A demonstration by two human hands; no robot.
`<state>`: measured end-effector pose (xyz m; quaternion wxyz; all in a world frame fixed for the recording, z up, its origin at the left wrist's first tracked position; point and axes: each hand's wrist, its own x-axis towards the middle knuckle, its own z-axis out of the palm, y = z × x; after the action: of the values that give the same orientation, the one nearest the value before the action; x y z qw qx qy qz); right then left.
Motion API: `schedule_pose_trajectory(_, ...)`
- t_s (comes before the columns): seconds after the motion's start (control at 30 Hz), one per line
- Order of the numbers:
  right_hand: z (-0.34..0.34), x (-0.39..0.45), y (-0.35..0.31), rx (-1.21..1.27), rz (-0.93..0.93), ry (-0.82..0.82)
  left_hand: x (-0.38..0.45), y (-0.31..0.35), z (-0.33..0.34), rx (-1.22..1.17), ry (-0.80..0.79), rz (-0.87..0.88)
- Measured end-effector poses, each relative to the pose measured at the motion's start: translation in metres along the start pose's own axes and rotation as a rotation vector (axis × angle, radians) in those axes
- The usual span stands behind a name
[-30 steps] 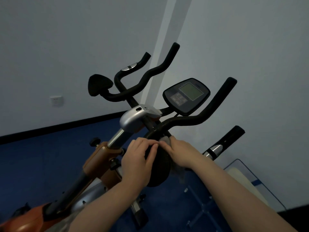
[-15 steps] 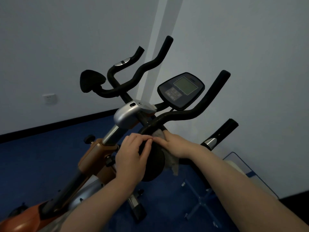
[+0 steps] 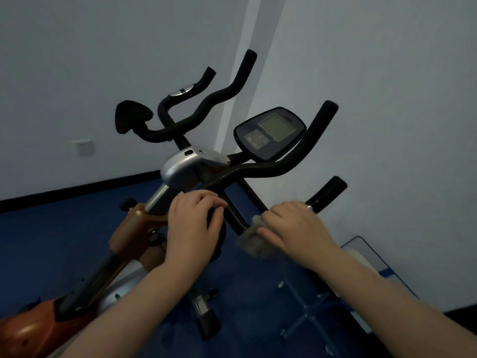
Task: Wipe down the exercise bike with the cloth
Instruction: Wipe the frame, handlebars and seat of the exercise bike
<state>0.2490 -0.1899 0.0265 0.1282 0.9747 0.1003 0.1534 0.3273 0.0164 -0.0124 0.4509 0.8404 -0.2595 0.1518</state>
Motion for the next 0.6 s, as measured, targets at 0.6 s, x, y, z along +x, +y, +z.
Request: schedule_pose_trajectory(0.6, 0.011, -0.015, 0.086, -0.175, -0.136, 0.433, -0.004, 0.053, 0.095, 0.223, 0.048, 0.082)
